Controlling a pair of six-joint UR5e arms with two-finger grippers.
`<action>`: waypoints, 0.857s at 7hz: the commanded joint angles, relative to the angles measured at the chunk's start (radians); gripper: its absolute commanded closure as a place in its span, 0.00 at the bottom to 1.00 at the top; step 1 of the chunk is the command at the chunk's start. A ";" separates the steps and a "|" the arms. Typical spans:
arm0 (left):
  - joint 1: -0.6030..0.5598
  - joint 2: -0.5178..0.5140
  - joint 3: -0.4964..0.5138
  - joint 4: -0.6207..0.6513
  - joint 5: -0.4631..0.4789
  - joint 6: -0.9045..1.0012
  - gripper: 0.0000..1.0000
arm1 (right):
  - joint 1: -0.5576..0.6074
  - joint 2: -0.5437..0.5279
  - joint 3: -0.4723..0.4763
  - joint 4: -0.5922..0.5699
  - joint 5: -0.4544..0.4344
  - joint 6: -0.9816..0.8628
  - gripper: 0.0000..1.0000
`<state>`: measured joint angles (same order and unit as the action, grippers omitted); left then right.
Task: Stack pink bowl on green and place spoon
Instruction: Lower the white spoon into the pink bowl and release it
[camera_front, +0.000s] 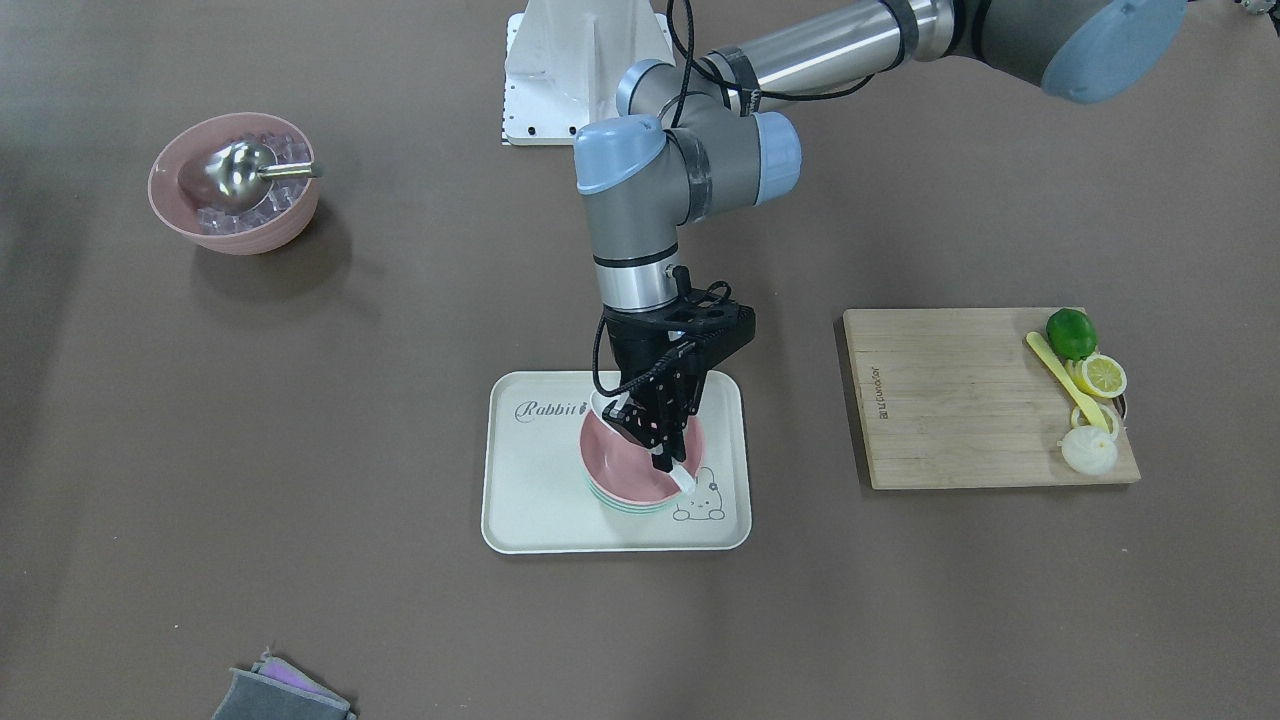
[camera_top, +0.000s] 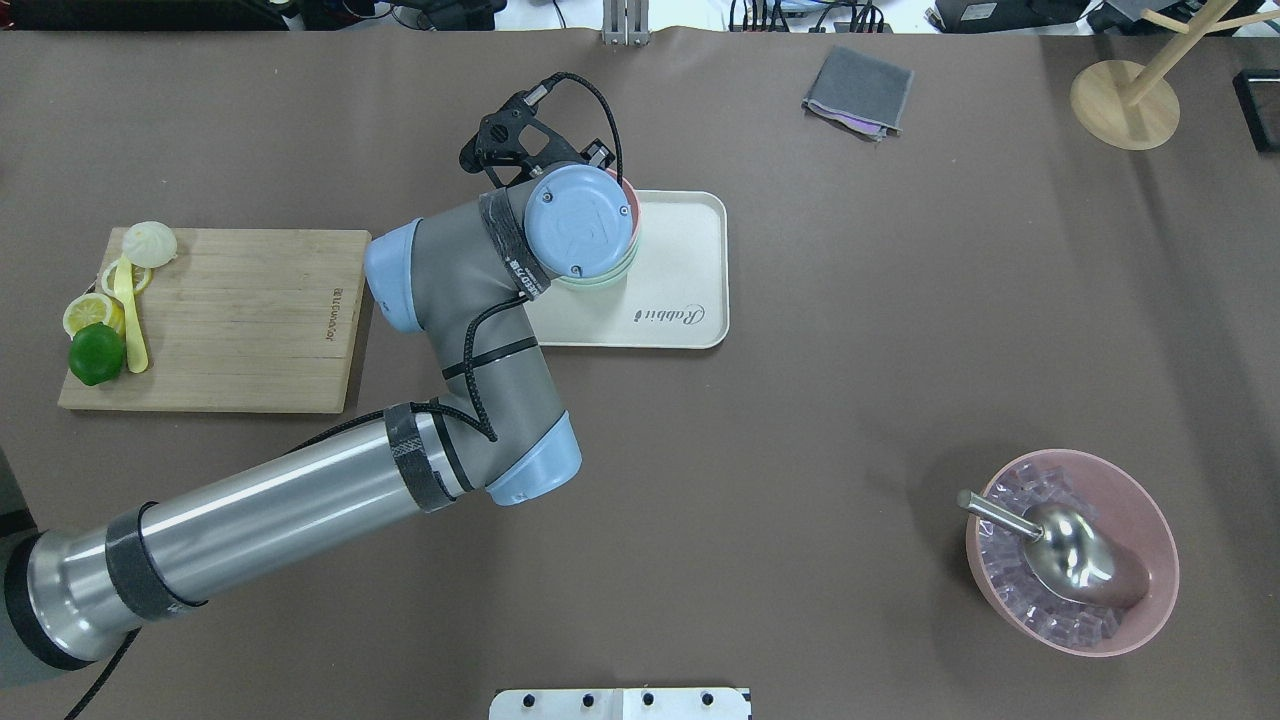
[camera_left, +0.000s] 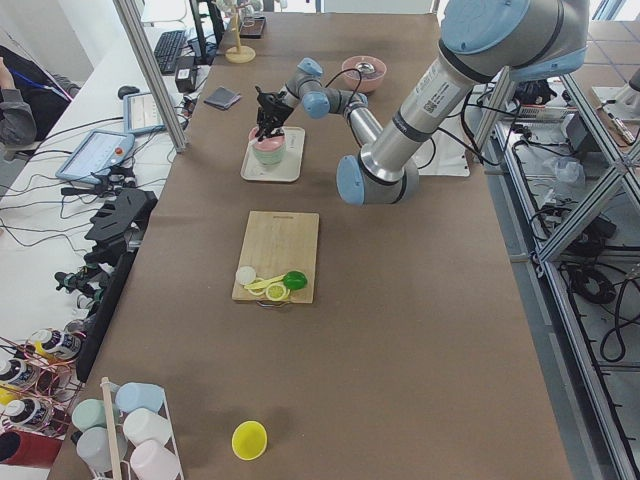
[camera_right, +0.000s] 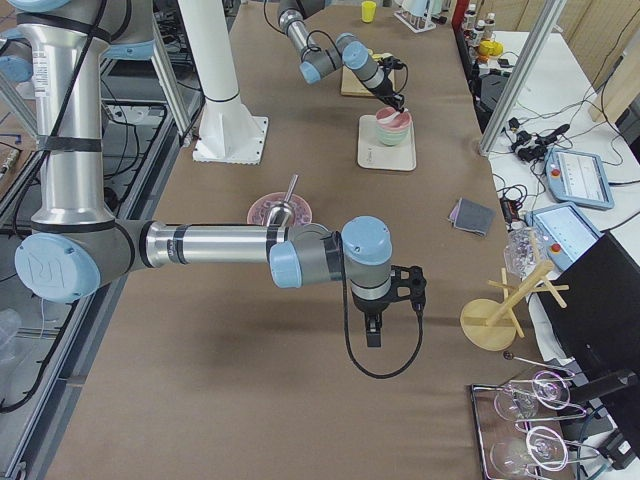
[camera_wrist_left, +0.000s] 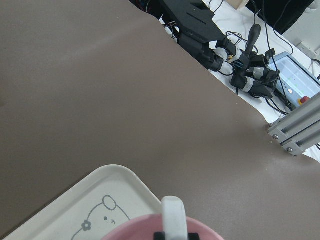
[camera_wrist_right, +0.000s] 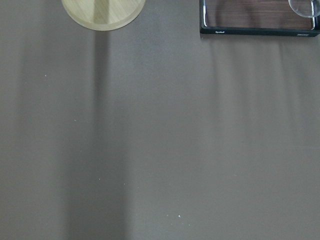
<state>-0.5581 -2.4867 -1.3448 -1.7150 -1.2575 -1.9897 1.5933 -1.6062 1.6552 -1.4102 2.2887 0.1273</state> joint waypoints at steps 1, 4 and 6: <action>0.001 0.000 -0.001 0.000 0.001 0.000 0.67 | -0.001 -0.001 0.000 0.001 0.000 -0.002 0.00; 0.001 0.009 -0.028 0.002 -0.002 0.034 0.02 | -0.001 -0.001 0.000 0.001 0.000 0.000 0.00; -0.006 0.160 -0.264 0.003 -0.095 0.252 0.02 | -0.001 -0.001 -0.002 0.001 -0.002 0.000 0.00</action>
<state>-0.5601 -2.4160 -1.4711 -1.7131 -1.2890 -1.8652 1.5928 -1.6076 1.6543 -1.4097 2.2877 0.1273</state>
